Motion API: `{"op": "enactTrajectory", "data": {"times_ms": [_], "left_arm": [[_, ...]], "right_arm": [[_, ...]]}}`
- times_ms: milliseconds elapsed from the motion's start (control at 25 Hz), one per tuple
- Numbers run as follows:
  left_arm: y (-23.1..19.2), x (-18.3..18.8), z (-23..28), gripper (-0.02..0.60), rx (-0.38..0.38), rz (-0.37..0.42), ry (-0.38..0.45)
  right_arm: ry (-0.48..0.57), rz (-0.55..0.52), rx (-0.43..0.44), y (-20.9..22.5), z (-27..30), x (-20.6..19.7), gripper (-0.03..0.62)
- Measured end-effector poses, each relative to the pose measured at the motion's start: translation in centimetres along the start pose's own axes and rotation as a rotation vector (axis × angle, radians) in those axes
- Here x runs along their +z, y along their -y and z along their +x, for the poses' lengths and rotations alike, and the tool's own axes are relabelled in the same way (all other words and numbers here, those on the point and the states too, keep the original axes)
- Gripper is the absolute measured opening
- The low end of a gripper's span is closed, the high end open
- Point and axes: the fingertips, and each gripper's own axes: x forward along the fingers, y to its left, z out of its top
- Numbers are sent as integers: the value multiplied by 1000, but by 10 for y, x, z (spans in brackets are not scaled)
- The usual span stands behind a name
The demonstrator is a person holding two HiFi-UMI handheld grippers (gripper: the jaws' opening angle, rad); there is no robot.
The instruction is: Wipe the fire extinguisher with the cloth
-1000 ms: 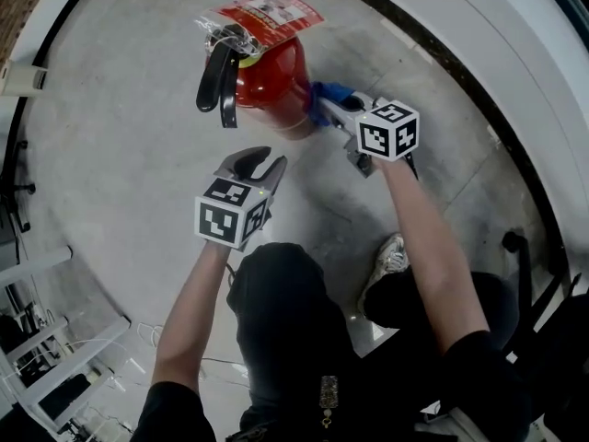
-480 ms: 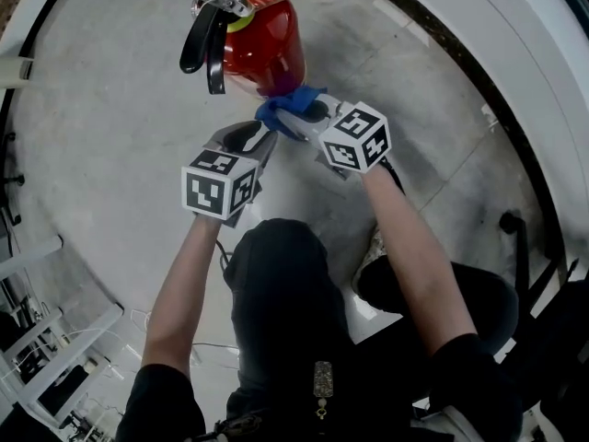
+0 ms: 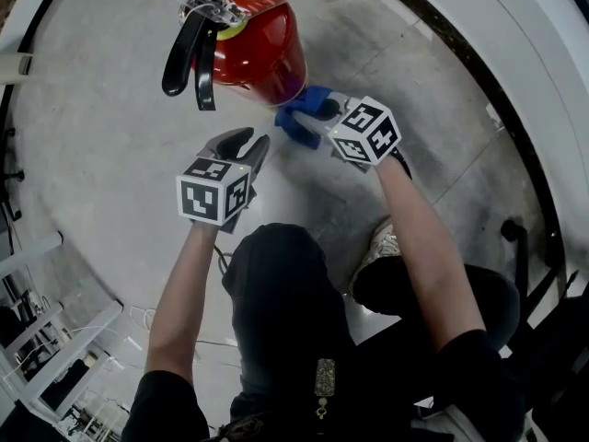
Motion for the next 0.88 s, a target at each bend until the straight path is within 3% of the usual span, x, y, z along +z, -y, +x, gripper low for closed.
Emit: {"op": "enactTrajectory", "data": {"times_ms": [120,240,680,880], "left_arm": [[0,-1,4,127,2,0,-6],[0,-4,8,126,-2,9,-23],[6,-7,29,126,-27,66,-74],[12,-16,27,126,-42,75,-88]], "right_arm": [[-35,17,-54,30,-5,-12,43],[3,96,-120,65,-9,-6,43],[44,179,-203,138,27,18,43],[-37,181,-303,156,46,-5,43]]}}
